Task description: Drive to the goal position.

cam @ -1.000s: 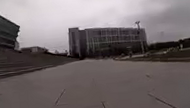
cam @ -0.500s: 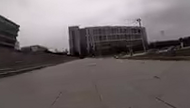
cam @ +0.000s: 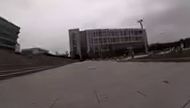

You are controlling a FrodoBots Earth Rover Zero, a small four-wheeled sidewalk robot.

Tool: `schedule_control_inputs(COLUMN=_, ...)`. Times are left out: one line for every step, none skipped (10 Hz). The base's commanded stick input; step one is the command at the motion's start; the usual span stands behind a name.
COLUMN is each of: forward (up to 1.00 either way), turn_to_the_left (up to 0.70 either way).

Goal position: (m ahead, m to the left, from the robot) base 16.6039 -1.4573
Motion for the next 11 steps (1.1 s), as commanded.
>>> schedule_control_inputs(forward=0.7, turn_to_the_left=0.0)
schedule_control_inputs(forward=0.7, turn_to_the_left=0.0)
schedule_control_inputs(forward=0.7, turn_to_the_left=0.0)
schedule_control_inputs(forward=0.7, turn_to_the_left=0.0)
schedule_control_inputs(forward=0.7, turn_to_the_left=0.0)
schedule_control_inputs(forward=0.7, turn_to_the_left=0.0)
schedule_control_inputs(forward=0.7, turn_to_the_left=0.0)
schedule_control_inputs(forward=0.7, turn_to_the_left=0.0)
schedule_control_inputs(forward=0.7, turn_to_the_left=0.0)
schedule_control_inputs(forward=0.7, turn_to_the_left=0.0)
schedule_control_inputs(forward=0.7, turn_to_the_left=0.0)
